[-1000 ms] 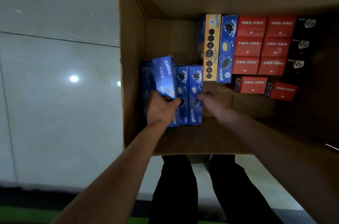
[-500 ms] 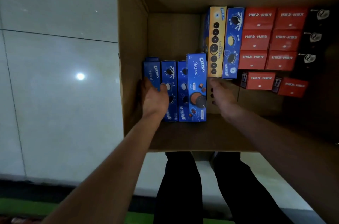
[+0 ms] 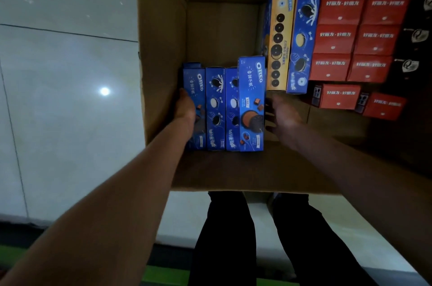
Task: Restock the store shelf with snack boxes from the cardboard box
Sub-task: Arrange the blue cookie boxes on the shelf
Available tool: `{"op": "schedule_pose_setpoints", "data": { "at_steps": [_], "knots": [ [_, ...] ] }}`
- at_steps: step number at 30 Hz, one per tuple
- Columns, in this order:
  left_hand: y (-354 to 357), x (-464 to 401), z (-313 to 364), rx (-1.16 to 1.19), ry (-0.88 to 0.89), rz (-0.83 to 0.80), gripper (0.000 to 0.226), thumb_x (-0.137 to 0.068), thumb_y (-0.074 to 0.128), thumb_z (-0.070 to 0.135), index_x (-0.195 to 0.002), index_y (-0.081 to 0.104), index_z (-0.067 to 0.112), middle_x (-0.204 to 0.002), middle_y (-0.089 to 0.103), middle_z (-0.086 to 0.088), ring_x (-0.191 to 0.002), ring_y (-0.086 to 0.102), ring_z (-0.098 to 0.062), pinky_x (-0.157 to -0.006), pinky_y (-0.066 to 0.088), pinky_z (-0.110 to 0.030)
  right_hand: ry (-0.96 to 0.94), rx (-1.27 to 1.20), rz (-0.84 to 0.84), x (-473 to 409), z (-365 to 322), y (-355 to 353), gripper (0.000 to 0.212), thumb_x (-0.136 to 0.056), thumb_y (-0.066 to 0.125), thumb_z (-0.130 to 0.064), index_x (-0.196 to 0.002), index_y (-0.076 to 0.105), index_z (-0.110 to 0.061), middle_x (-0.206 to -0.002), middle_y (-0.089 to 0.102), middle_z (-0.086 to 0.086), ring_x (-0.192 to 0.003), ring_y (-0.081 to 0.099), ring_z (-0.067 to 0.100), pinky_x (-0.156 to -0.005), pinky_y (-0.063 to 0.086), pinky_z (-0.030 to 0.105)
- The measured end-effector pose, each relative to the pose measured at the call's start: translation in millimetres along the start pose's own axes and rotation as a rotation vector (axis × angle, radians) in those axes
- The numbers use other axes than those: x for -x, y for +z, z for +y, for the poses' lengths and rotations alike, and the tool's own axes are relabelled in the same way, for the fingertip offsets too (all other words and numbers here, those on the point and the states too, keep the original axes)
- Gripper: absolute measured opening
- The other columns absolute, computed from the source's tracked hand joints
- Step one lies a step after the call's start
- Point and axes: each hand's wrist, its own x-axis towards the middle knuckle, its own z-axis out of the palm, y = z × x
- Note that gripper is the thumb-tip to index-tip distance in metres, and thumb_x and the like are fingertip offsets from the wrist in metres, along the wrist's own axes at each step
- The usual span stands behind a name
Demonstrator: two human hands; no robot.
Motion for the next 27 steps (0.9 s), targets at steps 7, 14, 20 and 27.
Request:
{"op": "schedule_pose_setpoints", "data": {
  "at_steps": [7,14,20,27],
  "knots": [
    [-4.5,-15.2,-3.4,0.103,-0.001,-0.127,0.058,-0.098,0.032,0.064,-0.101,0.063,0.016,-0.081,0.063,-0.007,-0.064,0.057,-0.019,-0.063,0.051,-0.029,0.003,-0.154,-0.051,-25.9,14.3,18.7,0.04,-0.097,0.046,-0.056,-0.09,0.07,-0.025,-0.072,0.076,-0.007,-0.068,0.074,0.01,-0.067,0.056,0.034],
    [-15.1,-26.3,-11.5,0.109,0.049,-0.288,0.073,-0.093,0.031,0.071,-0.128,0.064,0.017,-0.128,0.065,-0.014,-0.119,0.06,-0.036,-0.106,0.044,-0.053,-0.036,-0.288,-0.23,-38.1,28.4,24.0,0.046,-0.097,0.044,-0.059,-0.1,0.072,-0.022,-0.091,0.078,0.001,-0.079,0.076,0.015,-0.055,0.057,0.025],
    [-15.7,-16.6,-17.2,0.133,0.062,-0.363,0.07,-0.092,0.032,0.073,-0.105,0.077,0.02,-0.113,0.073,-0.013,-0.102,0.07,-0.033,-0.08,0.059,-0.044,-0.111,-0.071,-0.23,-30.9,19.1,6.7,0.046,-0.093,0.045,-0.065,-0.114,0.068,-0.03,-0.101,0.077,-0.001,-0.098,0.073,0.02,-0.089,0.055,0.041],
    [-31.7,20.8,-22.1,0.111,0.121,-0.394,0.028,-0.085,0.064,0.046,-0.087,0.08,0.023,-0.101,0.076,-0.011,-0.084,0.074,-0.03,-0.067,0.059,-0.039,-0.122,-0.121,-0.334,-1.7,15.2,-12.6,0.033,-0.089,0.059,-0.051,-0.101,0.075,-0.024,-0.093,0.078,0.001,-0.084,0.075,0.016,-0.074,0.058,0.034]
  ]
}}
